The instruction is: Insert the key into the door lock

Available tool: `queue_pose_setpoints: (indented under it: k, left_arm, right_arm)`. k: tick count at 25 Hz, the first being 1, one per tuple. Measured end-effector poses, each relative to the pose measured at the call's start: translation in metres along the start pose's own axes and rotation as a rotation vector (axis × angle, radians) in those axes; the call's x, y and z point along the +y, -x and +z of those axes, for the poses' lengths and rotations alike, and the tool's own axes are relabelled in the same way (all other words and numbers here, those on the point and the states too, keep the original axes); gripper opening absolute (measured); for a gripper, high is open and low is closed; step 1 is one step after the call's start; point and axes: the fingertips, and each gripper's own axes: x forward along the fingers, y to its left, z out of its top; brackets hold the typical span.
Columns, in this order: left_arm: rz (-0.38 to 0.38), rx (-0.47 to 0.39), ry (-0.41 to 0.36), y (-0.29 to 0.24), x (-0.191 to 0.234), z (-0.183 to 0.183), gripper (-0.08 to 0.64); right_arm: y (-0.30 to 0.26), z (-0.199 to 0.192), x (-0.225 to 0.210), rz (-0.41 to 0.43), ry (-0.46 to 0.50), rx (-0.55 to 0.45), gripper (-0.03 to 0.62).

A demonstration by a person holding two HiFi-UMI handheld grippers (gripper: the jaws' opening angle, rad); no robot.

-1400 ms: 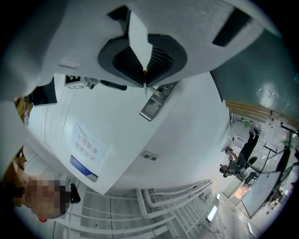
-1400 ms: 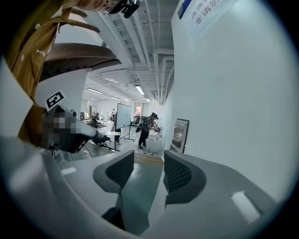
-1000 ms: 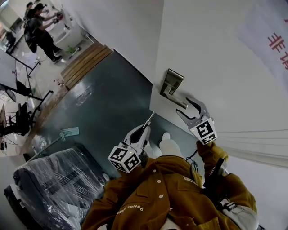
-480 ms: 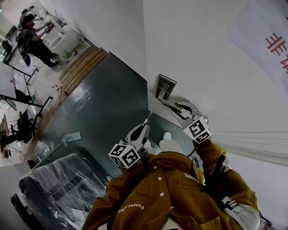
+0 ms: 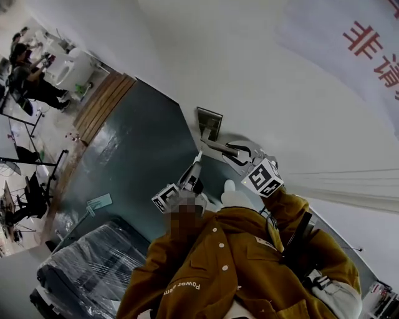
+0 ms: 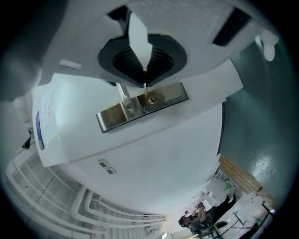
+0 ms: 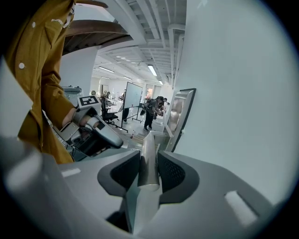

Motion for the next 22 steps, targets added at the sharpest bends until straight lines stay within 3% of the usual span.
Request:
queue_pose_setpoints:
  k: [6,22]
  left_arm:
    - [-0.066,-0.002,0.185,-0.035,0.008,0.005,0.026]
    - [-0.135,0.006,0.337,-0.054,0.01,0.005,0.026]
  right_arm:
    - [-0.001,0.0,0.0,0.02,-0.005,-0.002,0.126]
    - [0.0,0.001,0.0,0.035,-0.005,-0.002,0.124]
